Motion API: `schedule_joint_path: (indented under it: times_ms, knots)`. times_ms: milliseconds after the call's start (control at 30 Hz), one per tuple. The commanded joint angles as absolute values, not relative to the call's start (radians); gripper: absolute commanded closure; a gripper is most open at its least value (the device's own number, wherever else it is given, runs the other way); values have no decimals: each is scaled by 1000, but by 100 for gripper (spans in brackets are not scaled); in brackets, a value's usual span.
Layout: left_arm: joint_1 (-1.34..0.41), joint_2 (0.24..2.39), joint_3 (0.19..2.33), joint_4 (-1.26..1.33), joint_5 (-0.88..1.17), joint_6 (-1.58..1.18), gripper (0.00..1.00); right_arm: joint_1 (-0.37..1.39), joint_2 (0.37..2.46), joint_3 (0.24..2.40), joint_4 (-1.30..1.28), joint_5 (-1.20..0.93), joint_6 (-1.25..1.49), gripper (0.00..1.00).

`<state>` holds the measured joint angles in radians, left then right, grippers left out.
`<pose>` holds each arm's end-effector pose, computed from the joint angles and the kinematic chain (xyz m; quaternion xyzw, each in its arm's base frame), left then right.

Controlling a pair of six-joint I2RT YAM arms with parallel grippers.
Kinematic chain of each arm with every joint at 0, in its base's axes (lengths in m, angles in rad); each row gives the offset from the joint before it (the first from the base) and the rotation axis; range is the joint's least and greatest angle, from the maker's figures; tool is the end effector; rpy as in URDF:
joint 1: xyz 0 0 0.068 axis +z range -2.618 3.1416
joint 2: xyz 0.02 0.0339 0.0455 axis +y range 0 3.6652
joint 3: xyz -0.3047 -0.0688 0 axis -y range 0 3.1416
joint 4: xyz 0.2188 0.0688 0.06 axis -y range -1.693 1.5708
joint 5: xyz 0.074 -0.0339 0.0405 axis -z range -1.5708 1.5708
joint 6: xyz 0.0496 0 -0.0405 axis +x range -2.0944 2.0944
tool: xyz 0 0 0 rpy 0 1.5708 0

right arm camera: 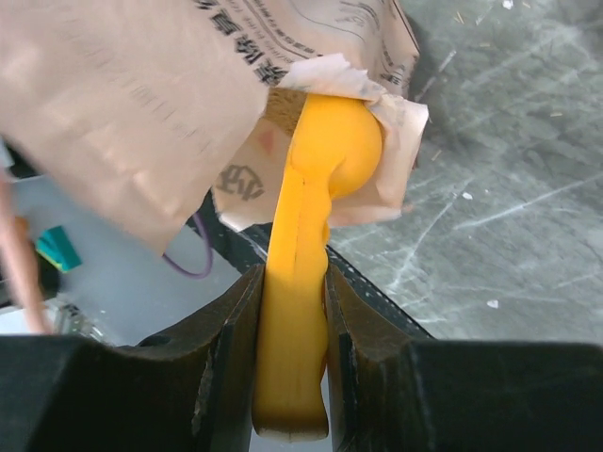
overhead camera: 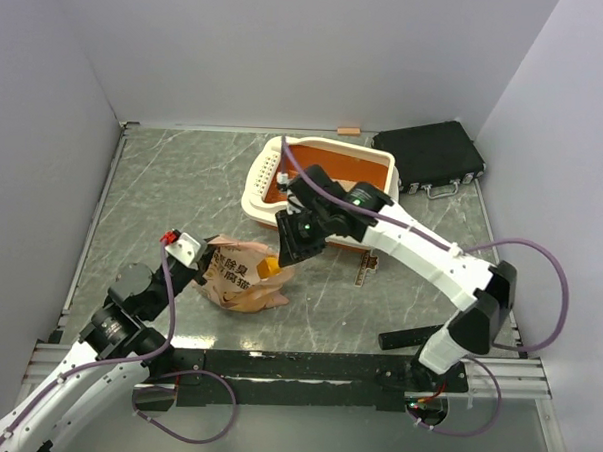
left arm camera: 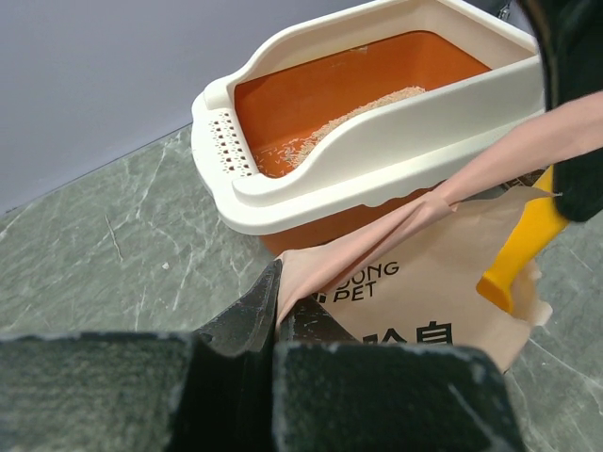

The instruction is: Fill the litter box with clean litter

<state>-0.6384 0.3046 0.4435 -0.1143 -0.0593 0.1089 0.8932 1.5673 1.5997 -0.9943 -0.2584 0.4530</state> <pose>0.0509 -0.0341 0.2976 0.2350 0.6576 -0.1672 0.6959 0.1816 0.2459 0.3852 -0.2442 0.9148 0.2814 0.1558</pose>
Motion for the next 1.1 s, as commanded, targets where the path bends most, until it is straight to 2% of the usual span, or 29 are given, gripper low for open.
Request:
schedule_joint_path:
  times_ms: [0,133,267,367,500,600,833,1067]
  knots:
    - [-634,282,497,-37,-112,77,99,922,1660,1672,-1160,-114,456,100]
    - [-634,267,494,-32,-104,74,99,940,1727,1668,-1138,-165,468,100]
    - [-635,256,489,-34,-95,72,99,934,1729,1510,-987,-302,495,100]
    - [-635,255,488,-34,-103,74,99,899,1688,1332,-780,-483,551,100]
    - [-635,262,488,-34,-92,78,99,853,1564,1116,-431,-629,659,100]
    - [-635,273,491,-38,-91,81,99,816,1507,981,-278,-728,734,100]
    - [-635,267,479,-32,-87,92,99,755,1356,738,39,-778,845,100]
    - [-635,270,476,-32,-89,106,99,686,1200,586,201,-821,919,100]
